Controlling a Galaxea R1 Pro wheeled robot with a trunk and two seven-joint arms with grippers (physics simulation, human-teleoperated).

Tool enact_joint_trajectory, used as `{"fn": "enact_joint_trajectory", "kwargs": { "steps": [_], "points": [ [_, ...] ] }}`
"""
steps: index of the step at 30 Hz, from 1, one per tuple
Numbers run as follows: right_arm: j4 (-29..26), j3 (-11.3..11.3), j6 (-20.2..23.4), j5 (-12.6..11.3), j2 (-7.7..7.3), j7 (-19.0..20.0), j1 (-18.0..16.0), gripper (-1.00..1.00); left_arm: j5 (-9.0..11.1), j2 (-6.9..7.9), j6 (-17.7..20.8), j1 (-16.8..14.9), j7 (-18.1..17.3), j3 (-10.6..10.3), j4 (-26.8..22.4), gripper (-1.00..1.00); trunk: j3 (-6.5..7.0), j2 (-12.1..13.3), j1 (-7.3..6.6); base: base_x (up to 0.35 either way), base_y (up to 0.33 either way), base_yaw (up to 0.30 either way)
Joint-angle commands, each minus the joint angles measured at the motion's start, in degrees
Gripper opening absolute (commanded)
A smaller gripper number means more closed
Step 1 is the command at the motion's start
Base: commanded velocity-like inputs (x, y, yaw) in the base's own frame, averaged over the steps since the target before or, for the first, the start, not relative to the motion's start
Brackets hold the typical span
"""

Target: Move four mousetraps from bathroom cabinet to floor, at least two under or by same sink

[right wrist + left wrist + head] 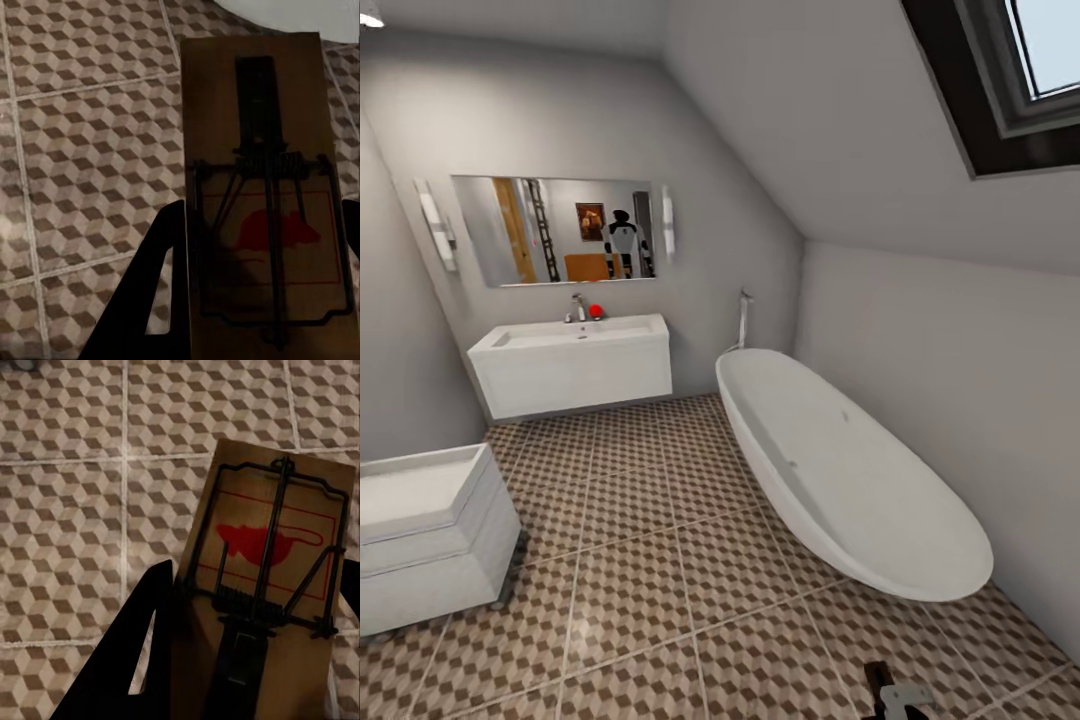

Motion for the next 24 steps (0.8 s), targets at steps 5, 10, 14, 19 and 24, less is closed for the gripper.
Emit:
{"fn": "enact_joint_trajectory", "kwargs": {
  "steps": [5,10,14,19,24],
  "points": [
    [0.2,-0.6,-0.4,0.7,-0.32,0.0,-0.1,-1.0,0.2,-0.01,-0.2,-0.1,0.3,-0.5,0.0,-1.0,-0.13,-0.1,0.07,0.326,0.0,0.3],
    [0.2,-0.4,-0.4,0.7,-0.33,0.0,-0.1,-1.0,0.3,-0.06,0.0,-0.1,0.4,-0.7,-1.3,-1.0,-0.13,-0.1,0.07,0.327,0.0,0.3],
    [0.2,-0.4,-0.3,0.8,-0.29,0.0,-0.1,-1.0,0.0,-0.49,0.0,-0.2,0.4,-0.6,-1.8,-1.0,-0.13,-0.1,0.07,0.327,0.0,0.3],
    [0.2,-0.4,-0.3,0.7,-0.22,0.0,-0.1,-1.0,0.0,0.01,0.0,-0.1,0.5,-0.5,-1.6,-1.0,-0.13,-0.1,0.07,0.326,0.0,0.3],
    [0.2,-0.4,-0.3,0.8,-0.2,0.0,-0.1,-1.0,0.0,0.01,0.0,-0.1,0.5,-0.5,-1.5,-1.0,-0.13,-0.1,0.07,0.326,0.0,0.091]
  ]
}}
